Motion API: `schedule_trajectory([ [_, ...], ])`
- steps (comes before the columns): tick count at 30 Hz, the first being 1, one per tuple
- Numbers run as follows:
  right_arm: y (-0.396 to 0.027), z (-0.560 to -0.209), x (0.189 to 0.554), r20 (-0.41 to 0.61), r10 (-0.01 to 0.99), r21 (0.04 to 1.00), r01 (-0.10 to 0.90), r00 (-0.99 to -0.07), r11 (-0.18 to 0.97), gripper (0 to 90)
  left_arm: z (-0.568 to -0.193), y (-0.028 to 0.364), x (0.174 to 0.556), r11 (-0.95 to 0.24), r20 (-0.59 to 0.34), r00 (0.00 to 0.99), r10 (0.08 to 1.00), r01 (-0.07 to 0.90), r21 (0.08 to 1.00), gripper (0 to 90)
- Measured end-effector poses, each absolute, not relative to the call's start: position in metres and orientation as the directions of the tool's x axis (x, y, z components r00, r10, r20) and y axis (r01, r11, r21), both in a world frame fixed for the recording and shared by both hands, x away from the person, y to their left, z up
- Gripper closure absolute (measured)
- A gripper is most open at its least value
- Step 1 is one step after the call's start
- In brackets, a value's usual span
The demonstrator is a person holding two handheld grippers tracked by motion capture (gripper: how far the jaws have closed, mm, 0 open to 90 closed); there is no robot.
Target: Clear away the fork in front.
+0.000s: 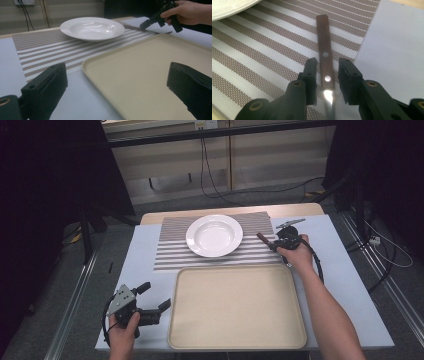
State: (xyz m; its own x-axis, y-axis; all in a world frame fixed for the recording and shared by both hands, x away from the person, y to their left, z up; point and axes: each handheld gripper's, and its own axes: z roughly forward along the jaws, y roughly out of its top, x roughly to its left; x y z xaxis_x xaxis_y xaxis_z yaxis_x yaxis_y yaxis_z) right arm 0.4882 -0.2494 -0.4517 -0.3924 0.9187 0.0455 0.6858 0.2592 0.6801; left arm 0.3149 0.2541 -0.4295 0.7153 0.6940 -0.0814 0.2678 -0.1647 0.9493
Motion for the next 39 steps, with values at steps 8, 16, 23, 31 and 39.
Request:
schedule_trajectory([
  [8, -0.244, -0.453, 0.491, 0.044, 0.923, 0.653, 0.71, -0.383, 0.264, 77.7, -0.43, 0.254, 0.315, -0.159, -0.089, 0.721, 0.688, 0.268, 0.95, 3.5],
  [16, -0.247, -0.448, 0.478, 0.066, 0.888, 0.608, 0.724, -0.456, 0.326, 77.9, -0.429, 0.254, 0.314, -0.153, -0.092, 0.718, 0.69, 0.269, 0.951, 3.5],
  [23, -0.244, -0.447, 0.471, 0.041, 0.88, 0.594, 0.72, -0.472, 0.358, 76.7, -0.428, 0.255, 0.314, -0.151, -0.09, 0.718, 0.691, 0.265, 0.952, 3.5],
  [31, -0.244, -0.448, 0.471, 0.054, 0.889, 0.595, 0.73, -0.454, 0.337, 75.8, -0.427, 0.257, 0.314, -0.146, -0.091, 0.714, 0.694, 0.264, 0.953, 3.5],
  [39, -0.244, -0.449, 0.471, 0.075, 0.901, 0.597, 0.743, -0.428, 0.303, 75.4, -0.427, 0.256, 0.313, -0.138, -0.097, 0.714, 0.693, 0.264, 0.954, 3.5],
])
